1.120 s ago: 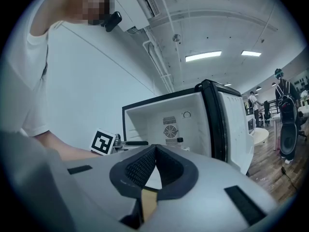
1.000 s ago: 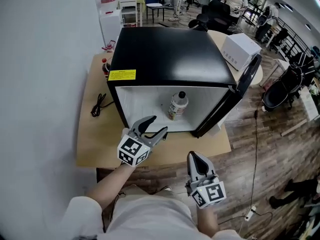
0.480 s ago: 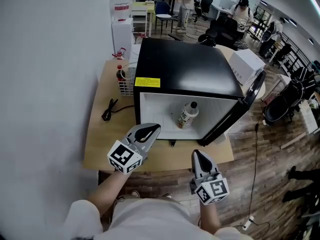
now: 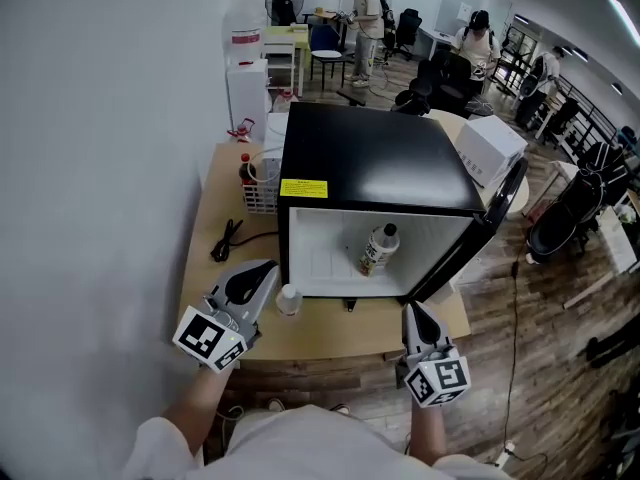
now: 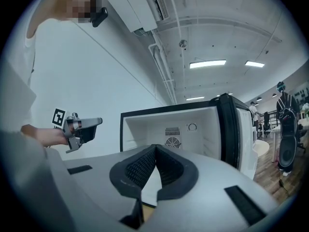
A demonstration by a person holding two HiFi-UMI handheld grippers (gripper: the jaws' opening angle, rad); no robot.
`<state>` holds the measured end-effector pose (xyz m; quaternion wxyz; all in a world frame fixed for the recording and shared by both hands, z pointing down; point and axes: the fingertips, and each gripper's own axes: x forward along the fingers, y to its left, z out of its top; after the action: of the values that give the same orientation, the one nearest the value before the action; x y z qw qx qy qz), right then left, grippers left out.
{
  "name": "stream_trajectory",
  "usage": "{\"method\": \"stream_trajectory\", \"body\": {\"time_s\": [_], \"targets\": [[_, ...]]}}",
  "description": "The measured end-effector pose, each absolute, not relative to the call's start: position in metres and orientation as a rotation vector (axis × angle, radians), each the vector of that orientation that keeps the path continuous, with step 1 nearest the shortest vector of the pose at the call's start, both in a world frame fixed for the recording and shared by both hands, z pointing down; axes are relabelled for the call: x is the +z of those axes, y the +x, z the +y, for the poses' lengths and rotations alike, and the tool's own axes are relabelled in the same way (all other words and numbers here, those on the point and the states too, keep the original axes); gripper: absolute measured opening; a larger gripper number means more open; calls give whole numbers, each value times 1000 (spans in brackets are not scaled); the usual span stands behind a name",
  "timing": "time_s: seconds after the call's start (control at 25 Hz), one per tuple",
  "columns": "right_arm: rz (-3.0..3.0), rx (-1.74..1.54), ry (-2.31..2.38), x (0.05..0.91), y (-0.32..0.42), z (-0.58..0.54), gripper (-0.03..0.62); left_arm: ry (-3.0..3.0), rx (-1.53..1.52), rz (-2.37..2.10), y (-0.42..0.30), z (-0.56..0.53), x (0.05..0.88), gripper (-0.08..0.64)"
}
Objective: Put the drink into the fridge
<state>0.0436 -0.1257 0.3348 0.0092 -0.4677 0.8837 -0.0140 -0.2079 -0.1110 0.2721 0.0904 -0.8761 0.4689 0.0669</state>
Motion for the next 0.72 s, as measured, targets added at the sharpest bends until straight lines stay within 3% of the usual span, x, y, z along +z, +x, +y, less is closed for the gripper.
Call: {"method": "stream_trajectory", "body": {"time_s": [0.72], "targets": [[2709,11,-1555,321,80,-132,2,-2476,292,1763,-272,-48,303,15]]}}
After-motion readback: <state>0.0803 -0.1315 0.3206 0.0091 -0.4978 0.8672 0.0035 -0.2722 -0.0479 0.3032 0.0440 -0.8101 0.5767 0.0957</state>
